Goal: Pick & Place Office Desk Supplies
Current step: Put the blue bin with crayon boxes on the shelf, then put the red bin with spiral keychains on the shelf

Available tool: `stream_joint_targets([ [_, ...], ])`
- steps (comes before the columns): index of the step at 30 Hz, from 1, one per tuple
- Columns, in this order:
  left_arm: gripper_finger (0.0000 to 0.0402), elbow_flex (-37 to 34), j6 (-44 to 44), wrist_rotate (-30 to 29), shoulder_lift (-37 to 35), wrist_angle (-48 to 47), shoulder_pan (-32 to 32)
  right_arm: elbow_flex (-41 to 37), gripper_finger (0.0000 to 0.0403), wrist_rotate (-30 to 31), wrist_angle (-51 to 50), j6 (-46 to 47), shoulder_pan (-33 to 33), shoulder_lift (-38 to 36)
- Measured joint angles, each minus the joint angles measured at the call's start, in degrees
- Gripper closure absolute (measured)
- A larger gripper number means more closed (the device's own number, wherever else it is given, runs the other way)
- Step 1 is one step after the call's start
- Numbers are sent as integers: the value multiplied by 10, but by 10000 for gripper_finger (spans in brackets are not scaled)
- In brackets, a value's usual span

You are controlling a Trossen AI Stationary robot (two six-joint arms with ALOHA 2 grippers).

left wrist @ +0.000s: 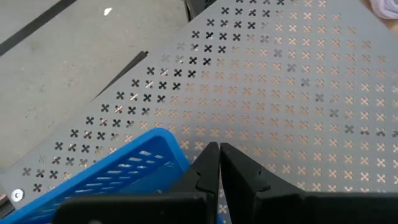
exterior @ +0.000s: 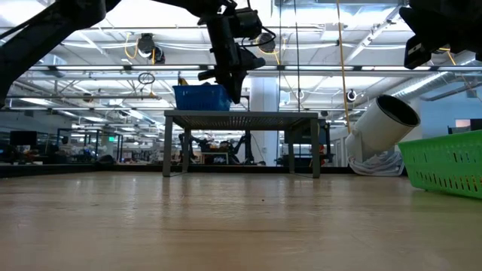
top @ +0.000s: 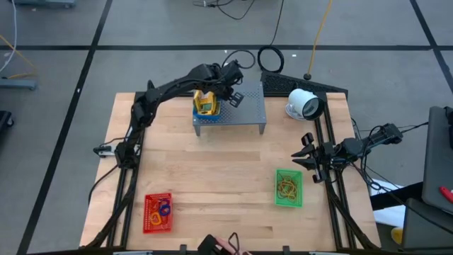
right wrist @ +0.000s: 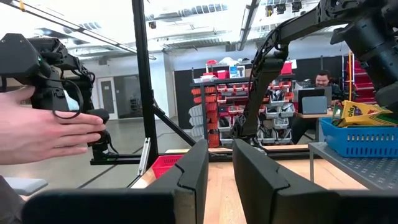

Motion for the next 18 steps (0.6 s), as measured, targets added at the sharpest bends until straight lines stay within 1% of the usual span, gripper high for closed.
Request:
stream_joint_targets([
  [11, 376, 0, 0, 0, 0, 1, 9, 0, 339, 0, 0, 0, 0, 0],
  [18, 376, 18, 8, 2, 1, 14, 8, 0, 339, 0, 0, 0, 0, 0],
])
